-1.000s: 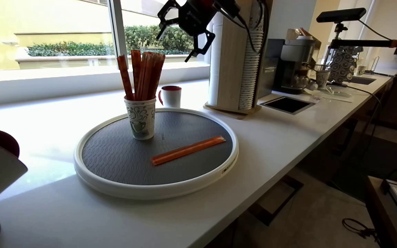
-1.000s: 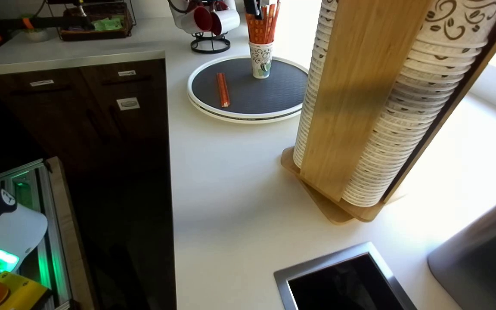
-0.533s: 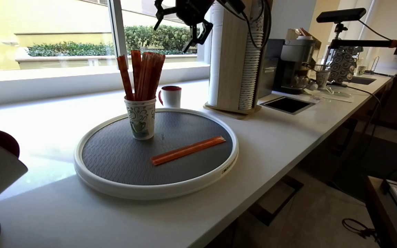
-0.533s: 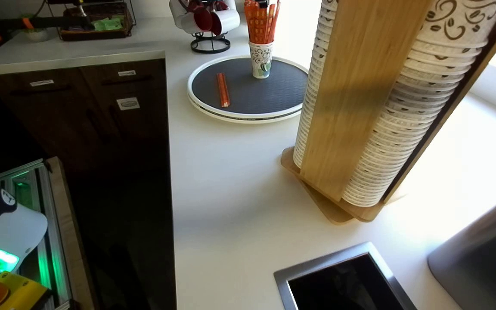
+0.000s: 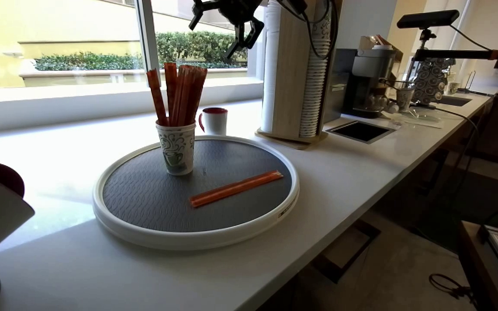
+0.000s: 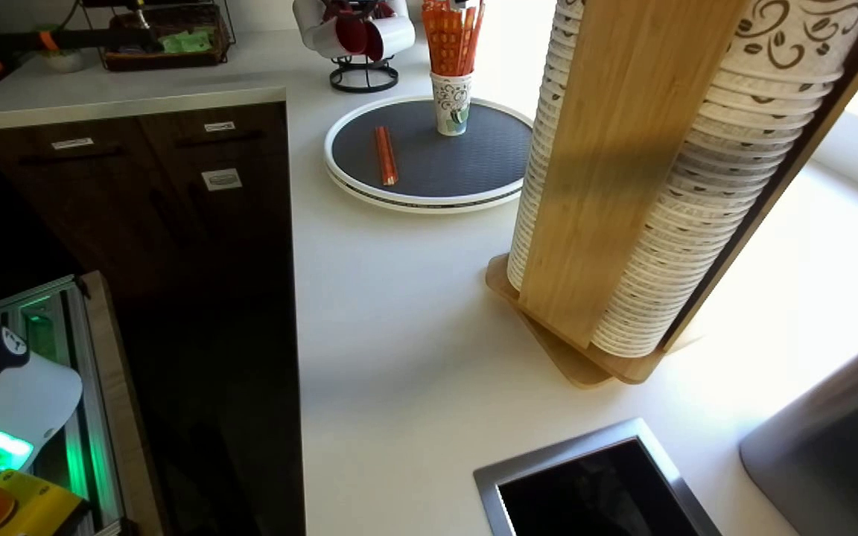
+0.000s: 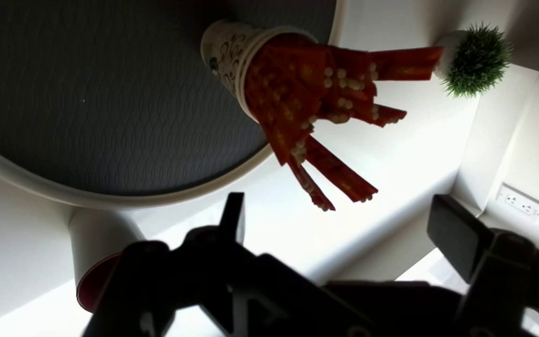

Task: Remove one orange packet from the coffee cup and place it on the tray.

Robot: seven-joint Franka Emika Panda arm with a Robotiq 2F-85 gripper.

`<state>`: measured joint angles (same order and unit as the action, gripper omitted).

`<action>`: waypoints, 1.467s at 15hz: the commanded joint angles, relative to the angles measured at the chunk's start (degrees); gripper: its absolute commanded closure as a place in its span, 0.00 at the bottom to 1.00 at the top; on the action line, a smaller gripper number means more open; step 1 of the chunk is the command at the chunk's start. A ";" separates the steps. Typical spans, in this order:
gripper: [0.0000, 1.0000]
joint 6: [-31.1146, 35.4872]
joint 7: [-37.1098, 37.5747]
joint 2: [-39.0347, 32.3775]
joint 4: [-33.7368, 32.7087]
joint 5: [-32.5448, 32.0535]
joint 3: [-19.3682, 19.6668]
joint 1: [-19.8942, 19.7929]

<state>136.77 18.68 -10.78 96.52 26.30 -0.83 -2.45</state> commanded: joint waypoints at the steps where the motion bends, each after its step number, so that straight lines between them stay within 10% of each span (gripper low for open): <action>1: 0.00 -3.03 -7.50 -0.96 -1.89 6.10 -1.21 -1.06; 9: 0.00 -22.06 -26.02 -6.94 -13.57 10.00 -0.12 -4.35; 20: 0.00 -21.12 -39.30 -15.90 -22.04 3.47 -2.17 -5.08; 22: 0.13 -20.05 -39.69 -16.77 -22.81 2.64 -2.70 -5.16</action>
<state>116.53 -20.02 -25.31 76.57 30.73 -2.45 -7.16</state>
